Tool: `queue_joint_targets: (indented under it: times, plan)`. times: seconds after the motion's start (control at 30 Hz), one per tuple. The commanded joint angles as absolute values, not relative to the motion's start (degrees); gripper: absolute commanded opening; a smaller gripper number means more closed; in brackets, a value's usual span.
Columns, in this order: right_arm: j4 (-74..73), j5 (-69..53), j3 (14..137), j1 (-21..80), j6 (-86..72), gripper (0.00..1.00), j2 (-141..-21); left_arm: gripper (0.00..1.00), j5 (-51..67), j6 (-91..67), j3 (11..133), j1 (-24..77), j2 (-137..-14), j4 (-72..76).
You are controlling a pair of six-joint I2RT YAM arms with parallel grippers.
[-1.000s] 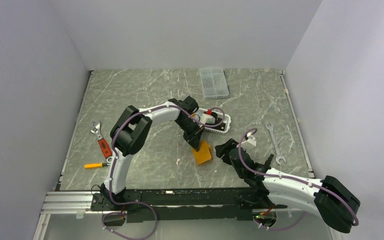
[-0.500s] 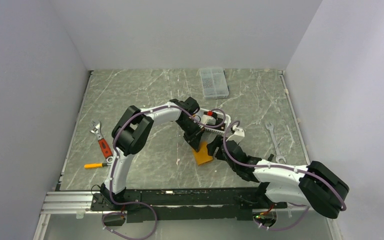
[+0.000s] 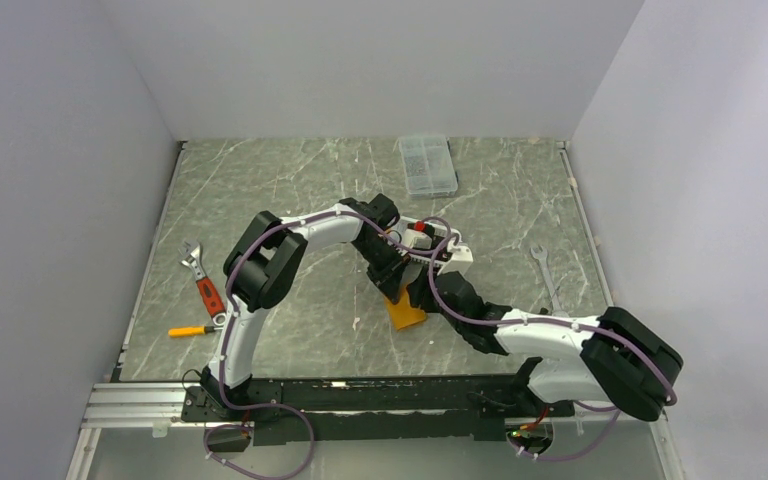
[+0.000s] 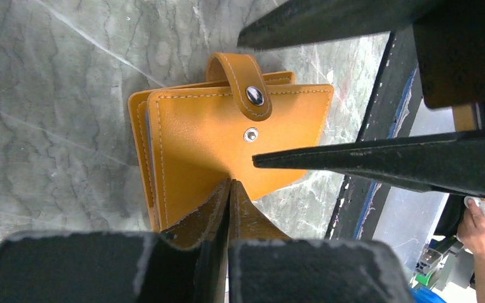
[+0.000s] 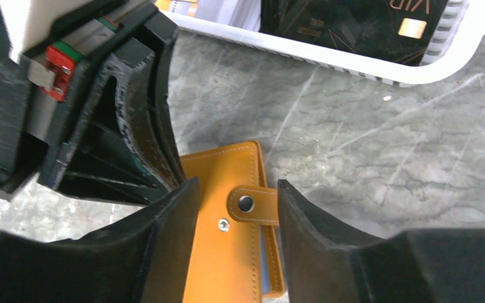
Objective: Put the credit cards into the card holder
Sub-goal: Close the card holder at the center of the board.
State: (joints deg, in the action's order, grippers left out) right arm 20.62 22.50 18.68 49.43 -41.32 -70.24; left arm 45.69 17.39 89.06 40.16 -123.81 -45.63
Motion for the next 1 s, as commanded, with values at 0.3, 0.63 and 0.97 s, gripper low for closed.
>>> queue_joint_targets:
  times: [0.3,0.63,0.97]
  plan:
    - [11.5,27.7,28.2,54.5,-34.1,0.63,-74.4,0.08,43.5,17.1,88.8,39.3,-124.3,-44.2]
    - [5.3,33.1,32.4,56.3,-33.9,0.43,-77.9,0.08,45.5,16.5,87.9,38.1,-123.6,-44.3]
    - [1.0,36.2,33.8,56.8,-34.8,0.09,-75.8,0.08,45.2,16.6,86.6,38.0,-122.6,-43.7]
